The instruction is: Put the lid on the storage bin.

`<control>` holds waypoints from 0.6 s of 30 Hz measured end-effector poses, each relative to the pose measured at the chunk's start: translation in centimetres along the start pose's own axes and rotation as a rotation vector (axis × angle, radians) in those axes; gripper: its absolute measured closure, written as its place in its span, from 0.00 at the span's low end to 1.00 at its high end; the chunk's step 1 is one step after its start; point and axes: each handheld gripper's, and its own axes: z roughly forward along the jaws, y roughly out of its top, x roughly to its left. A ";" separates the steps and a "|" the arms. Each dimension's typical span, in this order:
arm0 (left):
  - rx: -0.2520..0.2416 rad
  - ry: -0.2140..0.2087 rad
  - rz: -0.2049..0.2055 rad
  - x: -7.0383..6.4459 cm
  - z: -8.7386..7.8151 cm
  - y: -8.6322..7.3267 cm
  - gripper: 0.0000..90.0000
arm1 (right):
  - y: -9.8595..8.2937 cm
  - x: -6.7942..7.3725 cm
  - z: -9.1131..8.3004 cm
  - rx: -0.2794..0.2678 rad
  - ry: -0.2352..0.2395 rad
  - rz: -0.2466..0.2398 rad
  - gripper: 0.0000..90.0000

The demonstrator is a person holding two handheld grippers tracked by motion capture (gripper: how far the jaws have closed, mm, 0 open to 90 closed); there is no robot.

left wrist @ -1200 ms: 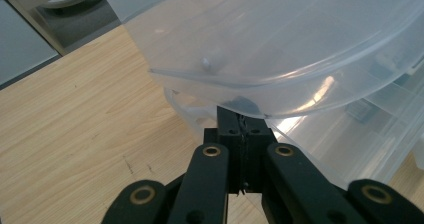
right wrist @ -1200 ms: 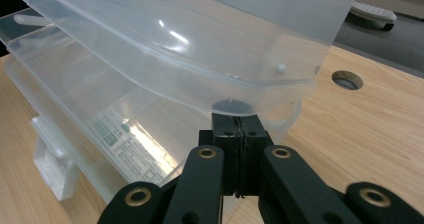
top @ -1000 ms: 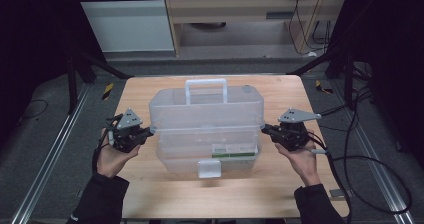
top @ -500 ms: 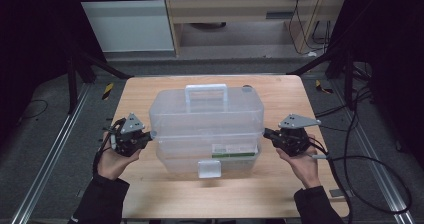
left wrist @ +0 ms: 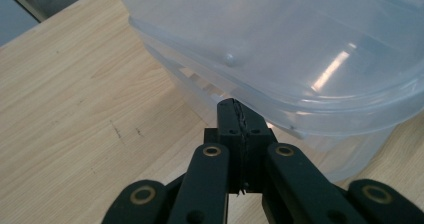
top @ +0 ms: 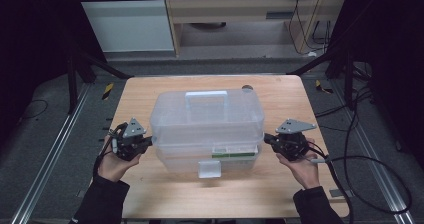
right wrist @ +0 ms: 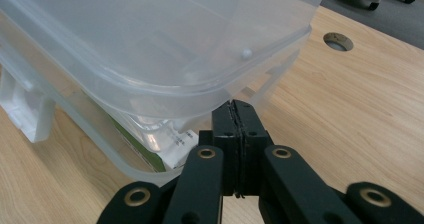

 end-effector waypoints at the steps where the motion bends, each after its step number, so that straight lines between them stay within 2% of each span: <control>1: 0.006 -0.001 -0.001 0.0 0.2 -0.1 0.99 | -0.1 0.0 0.1 0.008 0.000 0.001 1.00; 5: 0.050 0.034 0.004 0.3 0.9 -0.6 0.99 | -0.4 0.0 0.5 0.042 -0.031 -0.019 1.00; 6: 0.051 0.031 -0.010 0.6 1.1 -0.8 0.99 | -0.5 -0.2 0.6 0.049 -0.031 -0.018 0.99; 11: 0.074 0.058 -0.074 2.5 2.2 -2.4 0.99 | -1.7 -1.4 1.0 0.087 -0.101 0.002 0.98; 15: 0.060 0.078 -0.137 3.6 2.8 -3.4 0.95 | -2.4 -2.3 1.1 0.076 -0.131 0.031 0.95; 18: 0.062 0.103 -0.173 4.2 3.2 -4.1 0.90 | -3.0 -3.0 1.3 0.071 -0.155 0.048 0.89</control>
